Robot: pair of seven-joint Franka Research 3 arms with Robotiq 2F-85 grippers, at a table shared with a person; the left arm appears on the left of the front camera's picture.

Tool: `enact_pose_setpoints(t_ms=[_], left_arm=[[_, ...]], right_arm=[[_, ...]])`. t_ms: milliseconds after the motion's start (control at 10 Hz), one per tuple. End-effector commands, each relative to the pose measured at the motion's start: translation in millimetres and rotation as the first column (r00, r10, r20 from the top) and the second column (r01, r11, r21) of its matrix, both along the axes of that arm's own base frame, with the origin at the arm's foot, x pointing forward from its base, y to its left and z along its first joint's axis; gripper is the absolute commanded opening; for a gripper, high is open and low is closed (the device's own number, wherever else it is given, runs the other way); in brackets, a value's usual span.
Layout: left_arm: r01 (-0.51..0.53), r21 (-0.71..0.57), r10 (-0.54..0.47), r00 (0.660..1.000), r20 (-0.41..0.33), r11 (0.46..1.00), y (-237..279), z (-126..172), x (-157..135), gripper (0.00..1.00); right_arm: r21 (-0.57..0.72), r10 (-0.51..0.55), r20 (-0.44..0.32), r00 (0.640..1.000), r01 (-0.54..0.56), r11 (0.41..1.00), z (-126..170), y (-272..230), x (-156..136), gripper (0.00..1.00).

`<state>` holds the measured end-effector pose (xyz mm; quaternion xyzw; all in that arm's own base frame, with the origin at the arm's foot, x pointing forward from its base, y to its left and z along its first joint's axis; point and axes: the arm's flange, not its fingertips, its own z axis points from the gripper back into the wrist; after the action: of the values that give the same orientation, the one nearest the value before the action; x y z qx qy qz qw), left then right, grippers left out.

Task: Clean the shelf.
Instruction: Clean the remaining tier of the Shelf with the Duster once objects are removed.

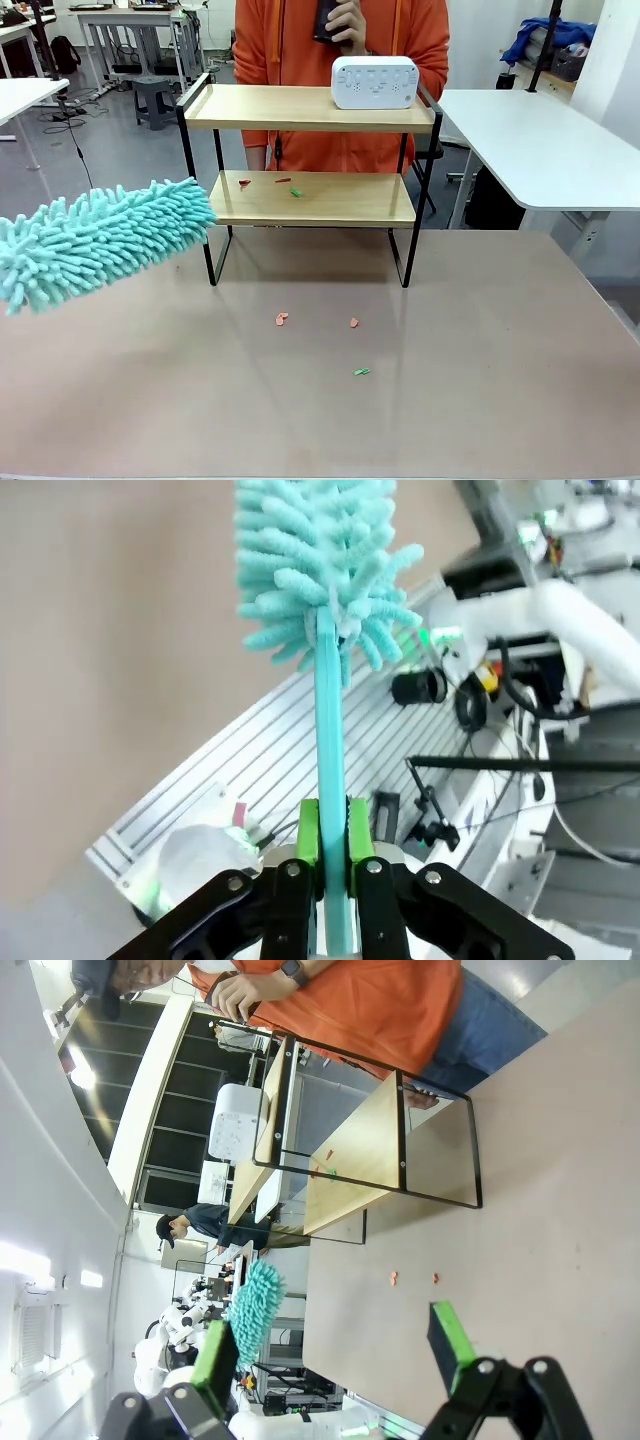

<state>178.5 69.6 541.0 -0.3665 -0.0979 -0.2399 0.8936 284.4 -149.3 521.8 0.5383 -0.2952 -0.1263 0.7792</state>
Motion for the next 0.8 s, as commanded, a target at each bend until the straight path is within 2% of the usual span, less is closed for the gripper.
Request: enact_pose_setpoints(t_ms=[0,100,300,400,700], left_arm=[[0.085,-0.036,-0.085,0.996,0.016,0.996,-19,-5,12,0.13],[0.071,-0.061,-0.070,0.998,0.003,0.996,-38,-6,27,0.13],[-0.062,-0.071,0.064,0.998,0.030,0.996,-84,-8,58,0.13],[-0.036,-0.059,0.037,0.999,0.010,0.998,-102,-10,68,0.13],[-0.219,-0.046,0.217,0.976,-0.027,0.975,-141,-26,104,0.13]], right_arm=[[0.005,0.001,0.034,0.999,-0.002,1.000,1,0,4,1.00],[0.005,0.001,0.034,0.999,-0.002,1.000,1,0,4,1.00],[0.005,0.001,0.034,0.999,-0.002,1.000,1,0,4,1.00],[0.005,0.001,0.034,0.999,-0.002,1.000,1,0,4,1.00],[0.005,0.001,0.034,0.999,-0.002,1.000,1,0,4,1.00]])
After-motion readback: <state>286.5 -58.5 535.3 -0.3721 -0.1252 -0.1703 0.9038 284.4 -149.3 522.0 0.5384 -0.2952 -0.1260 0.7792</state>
